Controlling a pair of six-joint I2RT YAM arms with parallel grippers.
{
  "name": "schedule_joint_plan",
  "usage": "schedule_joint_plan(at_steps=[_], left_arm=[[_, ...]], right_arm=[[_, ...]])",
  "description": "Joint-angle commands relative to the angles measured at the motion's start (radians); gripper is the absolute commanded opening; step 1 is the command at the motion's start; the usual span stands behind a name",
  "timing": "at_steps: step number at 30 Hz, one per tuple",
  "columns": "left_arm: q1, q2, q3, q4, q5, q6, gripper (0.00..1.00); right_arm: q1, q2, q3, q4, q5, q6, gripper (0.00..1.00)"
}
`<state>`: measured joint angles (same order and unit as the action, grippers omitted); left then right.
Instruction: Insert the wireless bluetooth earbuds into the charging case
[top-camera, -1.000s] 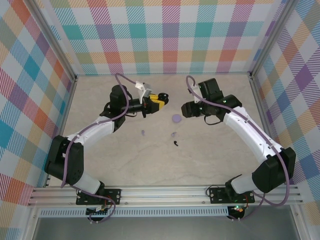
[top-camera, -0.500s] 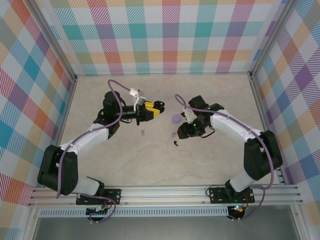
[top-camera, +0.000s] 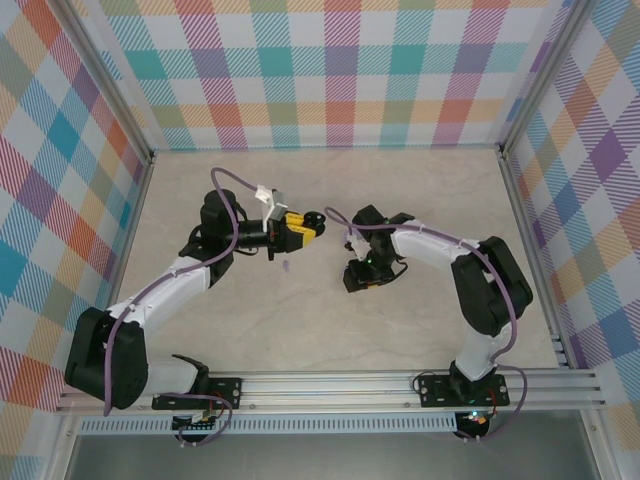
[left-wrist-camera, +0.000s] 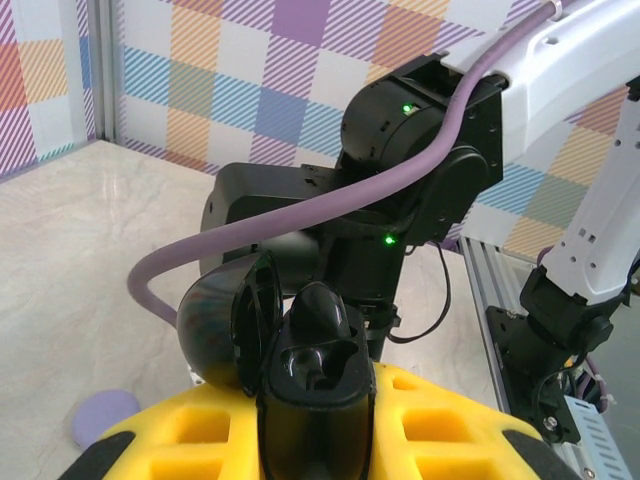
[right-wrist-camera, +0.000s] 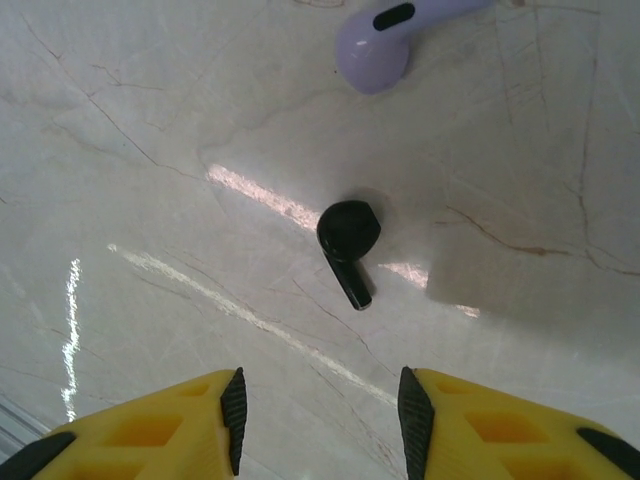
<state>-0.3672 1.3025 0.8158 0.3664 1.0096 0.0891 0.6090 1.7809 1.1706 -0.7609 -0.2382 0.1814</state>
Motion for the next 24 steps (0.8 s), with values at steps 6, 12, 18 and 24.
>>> schedule_joint_plan(at_steps=[6,12,18,24], left_arm=[[-0.009,-0.033,-0.004,-0.041,0.010,0.048,0.14],[-0.009,-0.037,-0.003,-0.043,0.012,0.049,0.14],[-0.010,-0.039,-0.003,-0.047,0.013,0.054,0.14],[-0.010,-0.037,0.000,-0.055,0.013,0.060,0.14]], right_arm=[[0.028,0.063,0.086,-0.024,0.077,0.034,0.38],[0.049,0.109,0.138,-0.046,0.131,0.035,0.35],[0.066,0.149,0.177,-0.067,0.160,0.032,0.33],[0.079,0.176,0.200,-0.094,0.200,0.032,0.33]])
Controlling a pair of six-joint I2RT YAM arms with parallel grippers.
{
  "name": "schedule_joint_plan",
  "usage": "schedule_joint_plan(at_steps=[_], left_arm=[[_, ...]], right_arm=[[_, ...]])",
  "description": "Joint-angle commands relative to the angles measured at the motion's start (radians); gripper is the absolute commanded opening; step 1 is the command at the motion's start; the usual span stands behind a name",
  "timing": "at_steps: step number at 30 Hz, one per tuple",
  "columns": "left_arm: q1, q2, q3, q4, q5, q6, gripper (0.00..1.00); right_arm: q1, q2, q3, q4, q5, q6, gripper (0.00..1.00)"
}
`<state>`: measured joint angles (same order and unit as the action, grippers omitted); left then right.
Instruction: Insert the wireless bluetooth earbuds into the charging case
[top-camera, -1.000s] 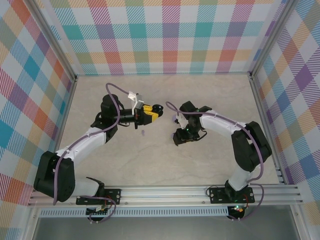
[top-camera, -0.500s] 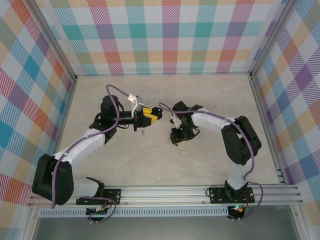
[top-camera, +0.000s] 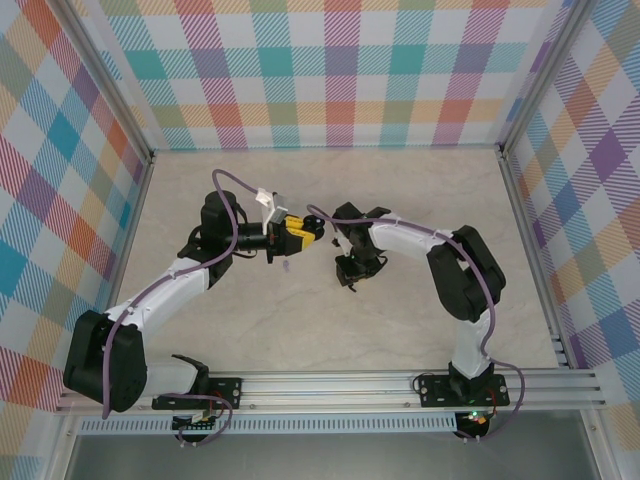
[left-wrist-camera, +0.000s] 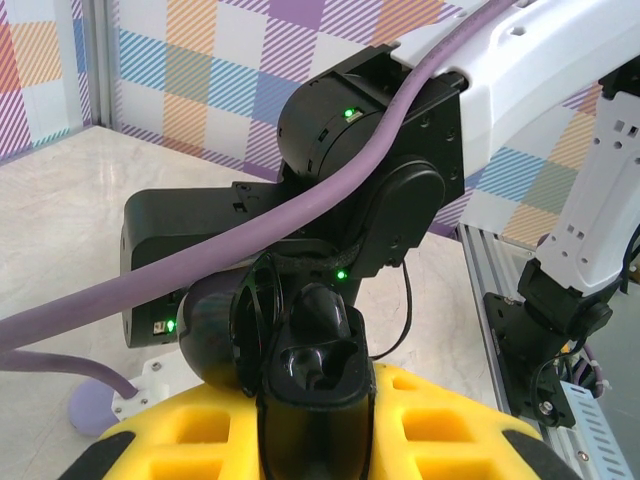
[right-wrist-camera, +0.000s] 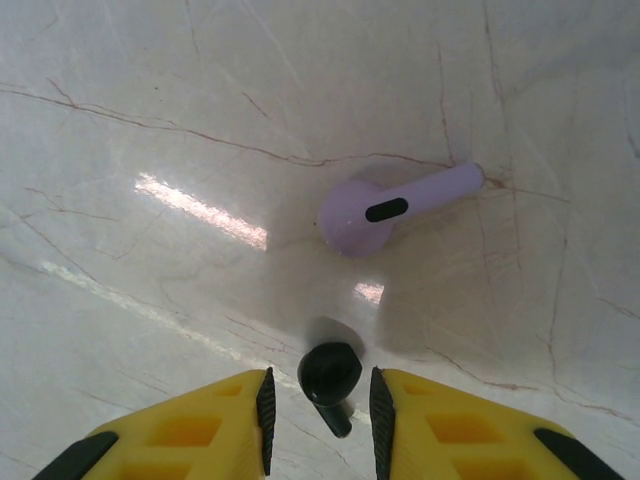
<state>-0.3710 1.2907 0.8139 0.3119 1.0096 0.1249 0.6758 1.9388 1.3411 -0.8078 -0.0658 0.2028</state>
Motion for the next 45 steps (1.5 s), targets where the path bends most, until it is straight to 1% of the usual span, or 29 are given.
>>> schedule_joint_plan(at_steps=[1,21,33,38,43,45], left_arm=[[-0.006,-0.026,0.002,0.000,0.012,0.023,0.14],[-0.005,-0.025,0.006,-0.013,0.013,0.035,0.14],[-0.006,-0.024,0.004,-0.019,0.009,0.044,0.14],[-0.005,-0.029,0.005,-0.022,0.008,0.047,0.14],[-0.005,-0.032,0.005,-0.026,0.006,0.048,0.14],[-0.006,-0.036,0.005,-0.029,0.005,0.048,0.14]], right_arm=[[0.013,0.023,0.032,-0.050,0.032,0.009,0.33],[0.047,0.082,0.075,-0.086,0.067,0.004,0.37],[0.074,0.121,0.079,-0.108,0.132,0.011,0.36],[0.085,0.129,0.081,-0.116,0.155,0.028,0.32],[0.084,0.120,0.074,-0.116,0.187,0.066,0.25],[0.082,0.116,0.075,-0.117,0.196,0.078,0.24]])
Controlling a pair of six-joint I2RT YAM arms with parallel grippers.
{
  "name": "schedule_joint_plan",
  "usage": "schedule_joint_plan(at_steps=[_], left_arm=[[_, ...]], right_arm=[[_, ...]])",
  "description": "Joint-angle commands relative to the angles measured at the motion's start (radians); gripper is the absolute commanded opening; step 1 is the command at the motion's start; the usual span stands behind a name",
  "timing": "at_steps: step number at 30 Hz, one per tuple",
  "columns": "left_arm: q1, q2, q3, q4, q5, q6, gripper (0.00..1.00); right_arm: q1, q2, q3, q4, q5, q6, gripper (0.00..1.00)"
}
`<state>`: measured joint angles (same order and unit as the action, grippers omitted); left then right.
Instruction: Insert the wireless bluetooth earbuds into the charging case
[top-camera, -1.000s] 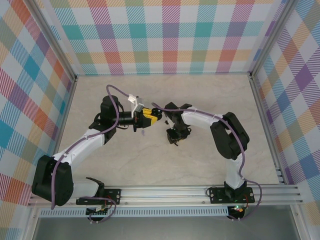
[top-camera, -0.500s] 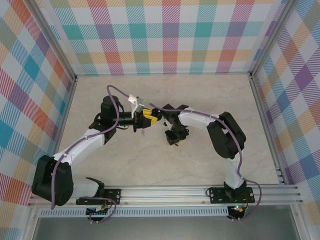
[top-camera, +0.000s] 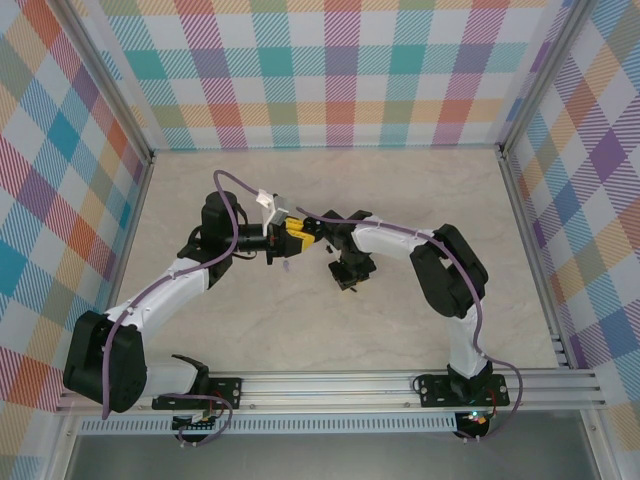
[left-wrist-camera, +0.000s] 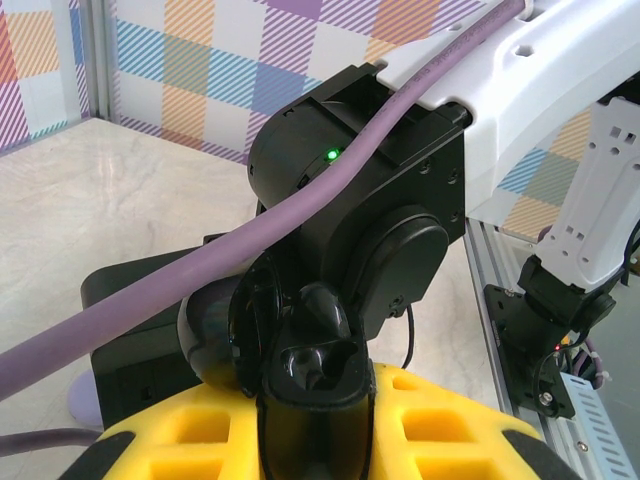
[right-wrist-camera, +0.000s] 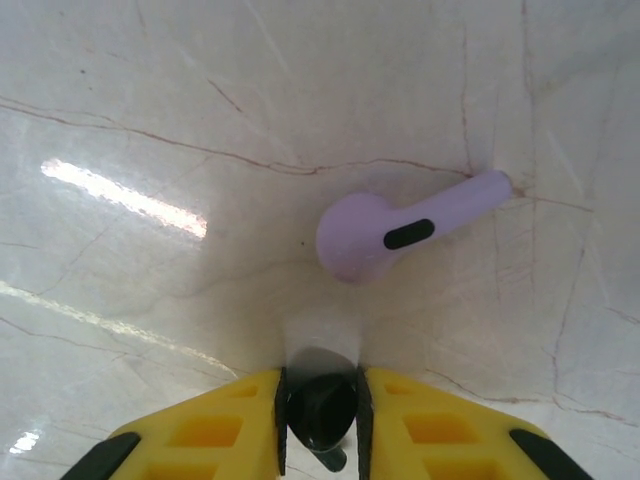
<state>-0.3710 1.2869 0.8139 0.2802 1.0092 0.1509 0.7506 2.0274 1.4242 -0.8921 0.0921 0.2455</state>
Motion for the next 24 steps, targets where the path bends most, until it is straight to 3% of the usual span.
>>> schedule_joint_plan(at_steps=[1,14,24], left_arm=[[-0.005,-0.033,0.005,0.001,0.005,0.024,0.14],[-0.006,-0.036,0.008,-0.007,0.001,0.023,0.14],[-0.006,-0.035,0.010,-0.013,-0.006,0.031,0.14]], right_arm=[[0.003,0.024,-0.008,-0.032,0.039,0.041,0.24],[-0.148,-0.085,-0.065,0.066,-0.025,0.144,0.23],[-0.192,-0.027,-0.023,0.056,-0.022,0.141,0.27]])
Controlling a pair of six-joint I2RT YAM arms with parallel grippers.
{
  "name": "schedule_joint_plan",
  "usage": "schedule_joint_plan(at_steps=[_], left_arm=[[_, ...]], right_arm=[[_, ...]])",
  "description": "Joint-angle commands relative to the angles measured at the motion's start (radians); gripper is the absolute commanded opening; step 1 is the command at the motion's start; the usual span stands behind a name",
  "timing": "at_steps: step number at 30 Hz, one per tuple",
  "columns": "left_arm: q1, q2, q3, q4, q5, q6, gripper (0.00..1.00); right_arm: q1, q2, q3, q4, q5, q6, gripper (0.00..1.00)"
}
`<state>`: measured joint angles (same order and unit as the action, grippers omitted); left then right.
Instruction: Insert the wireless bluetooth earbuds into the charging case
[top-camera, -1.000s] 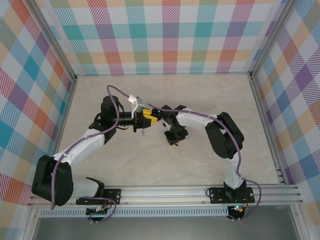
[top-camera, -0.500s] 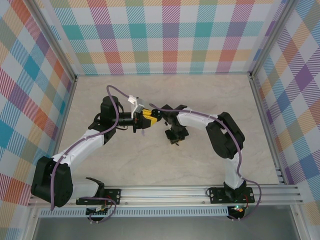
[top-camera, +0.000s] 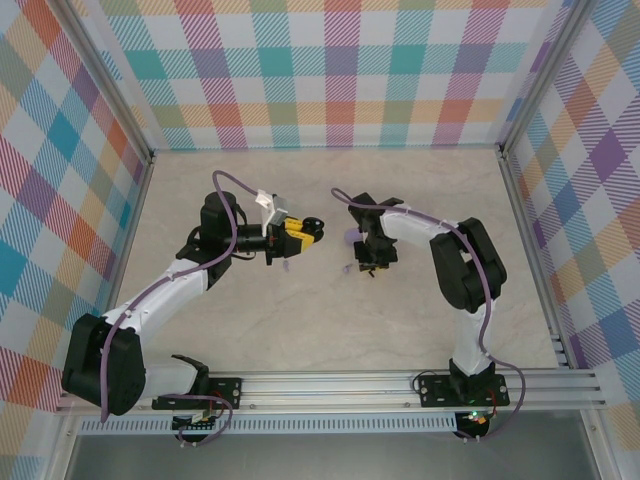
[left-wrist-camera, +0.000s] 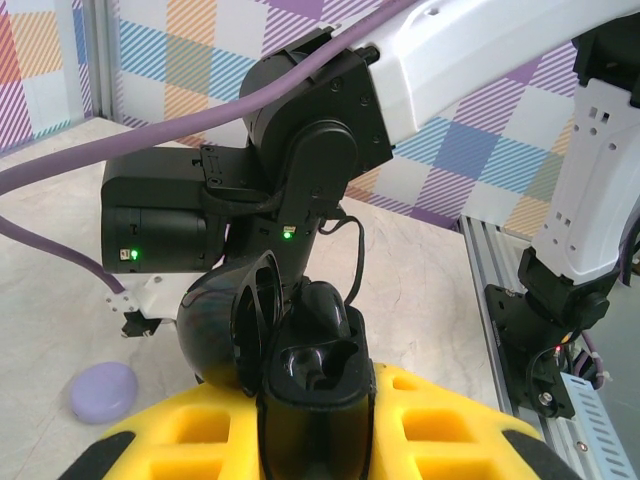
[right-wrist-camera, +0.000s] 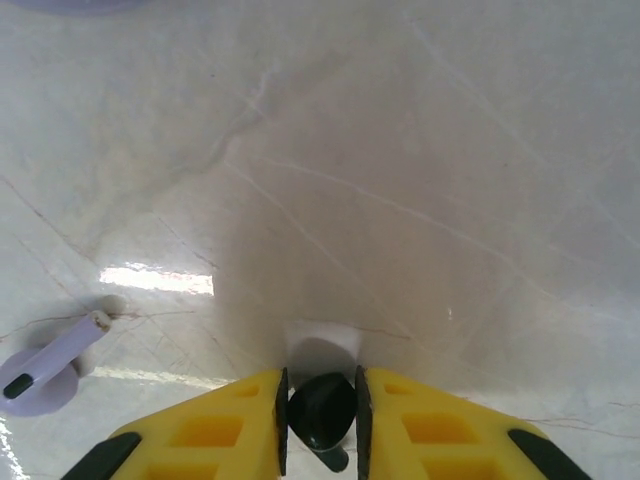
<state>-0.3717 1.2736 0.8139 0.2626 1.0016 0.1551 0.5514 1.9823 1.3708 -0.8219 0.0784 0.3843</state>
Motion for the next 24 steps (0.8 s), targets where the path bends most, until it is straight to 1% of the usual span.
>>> schedule_joint_plan(at_steps=[1,4,7,13,21,24], left_arm=[[-0.005,-0.021,0.010,0.004,0.002,0.027,0.14],[-0.005,-0.020,0.010,0.004,0.002,0.027,0.14],[-0.006,-0.017,0.010,0.006,0.003,0.027,0.14],[-0.005,-0.014,0.009,0.004,0.000,0.029,0.14],[-0.006,-0.020,0.009,-0.003,-0.002,0.035,0.14],[-0.004,-0.019,0.008,-0.003,-0.004,0.037,0.14]], right_arm=[[0.007,0.021,0.031,-0.018,-0.010,-0.008,0.29],[0.007,0.032,0.042,-0.044,-0.013,-0.054,0.36],[0.007,0.040,0.055,-0.070,-0.010,-0.095,0.40],[0.014,0.069,0.078,-0.085,-0.043,-0.155,0.40],[0.033,0.102,0.109,-0.111,-0.003,-0.163,0.40],[0.036,0.111,0.114,-0.111,0.005,-0.165,0.37]])
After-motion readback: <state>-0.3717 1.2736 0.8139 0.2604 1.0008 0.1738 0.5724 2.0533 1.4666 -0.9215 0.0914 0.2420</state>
